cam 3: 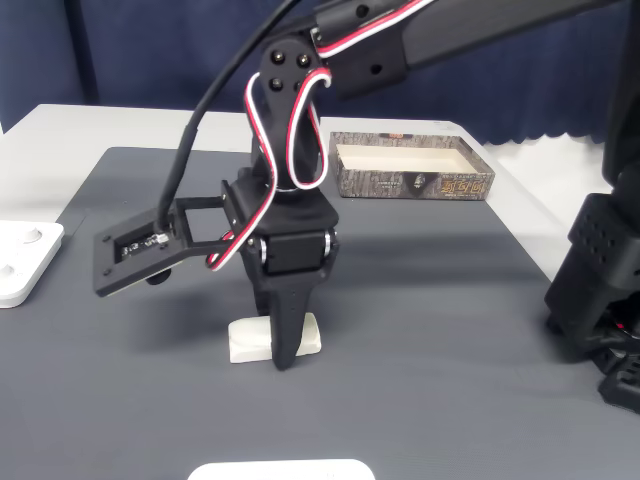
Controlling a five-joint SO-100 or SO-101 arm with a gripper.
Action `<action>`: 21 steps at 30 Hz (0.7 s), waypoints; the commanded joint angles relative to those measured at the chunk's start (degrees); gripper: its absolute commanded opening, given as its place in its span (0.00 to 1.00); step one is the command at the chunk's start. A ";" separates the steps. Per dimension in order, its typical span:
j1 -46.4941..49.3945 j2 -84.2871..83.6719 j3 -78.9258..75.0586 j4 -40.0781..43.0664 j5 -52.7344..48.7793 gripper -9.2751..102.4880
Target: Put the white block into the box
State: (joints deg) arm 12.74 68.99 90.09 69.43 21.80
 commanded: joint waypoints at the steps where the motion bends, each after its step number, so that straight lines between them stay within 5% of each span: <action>1: -0.88 0.26 -3.34 -0.09 0.26 0.17; 6: -1.41 0.18 -2.99 0.00 0.35 0.07; 21: 3.16 8.17 -2.72 6.68 1.49 0.07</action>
State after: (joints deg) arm 13.10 69.87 89.74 73.30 23.12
